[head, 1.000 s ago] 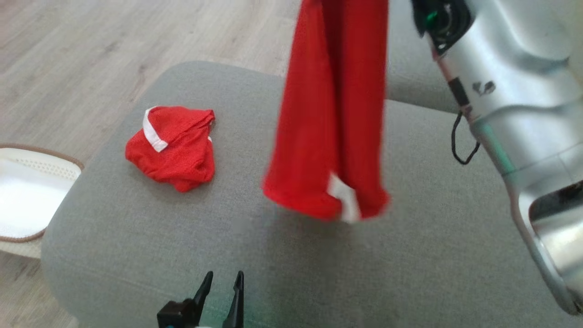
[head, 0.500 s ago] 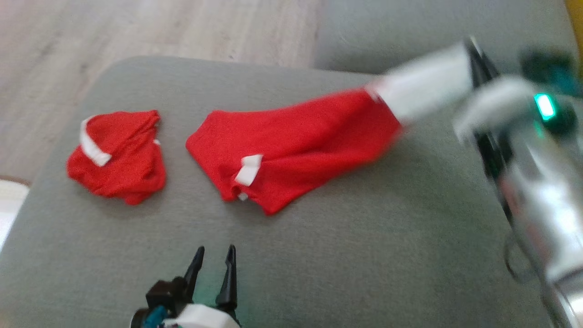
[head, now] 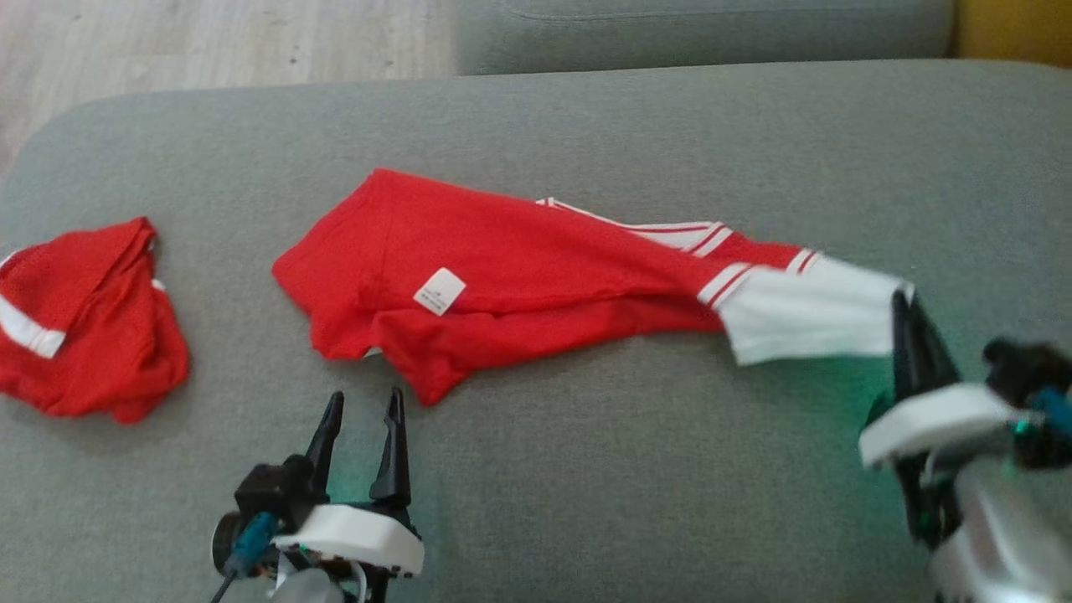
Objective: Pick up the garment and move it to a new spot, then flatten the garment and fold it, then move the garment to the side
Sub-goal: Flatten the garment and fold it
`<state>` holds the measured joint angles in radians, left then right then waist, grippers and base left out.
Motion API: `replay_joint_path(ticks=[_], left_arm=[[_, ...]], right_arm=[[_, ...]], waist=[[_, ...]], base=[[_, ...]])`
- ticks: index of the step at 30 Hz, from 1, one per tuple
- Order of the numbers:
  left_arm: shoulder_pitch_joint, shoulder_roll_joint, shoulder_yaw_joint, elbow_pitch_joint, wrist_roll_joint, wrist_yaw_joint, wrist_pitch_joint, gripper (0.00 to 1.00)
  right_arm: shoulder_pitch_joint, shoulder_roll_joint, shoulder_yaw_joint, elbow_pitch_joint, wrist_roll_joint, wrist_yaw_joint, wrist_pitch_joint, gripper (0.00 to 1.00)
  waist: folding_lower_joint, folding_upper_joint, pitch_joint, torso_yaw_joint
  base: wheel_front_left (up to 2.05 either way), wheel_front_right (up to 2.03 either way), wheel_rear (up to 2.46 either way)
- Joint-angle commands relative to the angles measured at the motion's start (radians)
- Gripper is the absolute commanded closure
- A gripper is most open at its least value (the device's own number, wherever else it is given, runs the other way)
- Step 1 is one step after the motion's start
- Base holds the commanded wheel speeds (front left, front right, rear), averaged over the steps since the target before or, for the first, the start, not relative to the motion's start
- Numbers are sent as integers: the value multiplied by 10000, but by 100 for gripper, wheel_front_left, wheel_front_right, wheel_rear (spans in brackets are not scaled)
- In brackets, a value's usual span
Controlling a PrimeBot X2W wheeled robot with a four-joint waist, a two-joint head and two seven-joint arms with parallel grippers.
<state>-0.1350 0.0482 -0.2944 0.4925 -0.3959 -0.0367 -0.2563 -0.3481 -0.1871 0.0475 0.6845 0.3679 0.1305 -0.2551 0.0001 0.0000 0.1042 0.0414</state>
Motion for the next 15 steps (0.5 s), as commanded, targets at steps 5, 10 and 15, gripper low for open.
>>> replay_joint_path(ticks=[5,10,15], left_arm=[[-283,20,484,-388,-48,7,-55,0],[-335,20,683,-476,48,58,-55,0],[-743,20,925,-523,127,89,-55,0]], right_arm=[[1507,164,-530,-1574,-2157,2,-66,0],[2119,893,-1117,-2786,-3716,2,-66,0],[2219,1208,-820,-3182,-3891,2,-66,0]], waist=[[-1,0,-100,-339],[-1,0,55,-444],[-1,0,271,-478]], base=[[0,0,0],[0,0,0],[0,0,0]])
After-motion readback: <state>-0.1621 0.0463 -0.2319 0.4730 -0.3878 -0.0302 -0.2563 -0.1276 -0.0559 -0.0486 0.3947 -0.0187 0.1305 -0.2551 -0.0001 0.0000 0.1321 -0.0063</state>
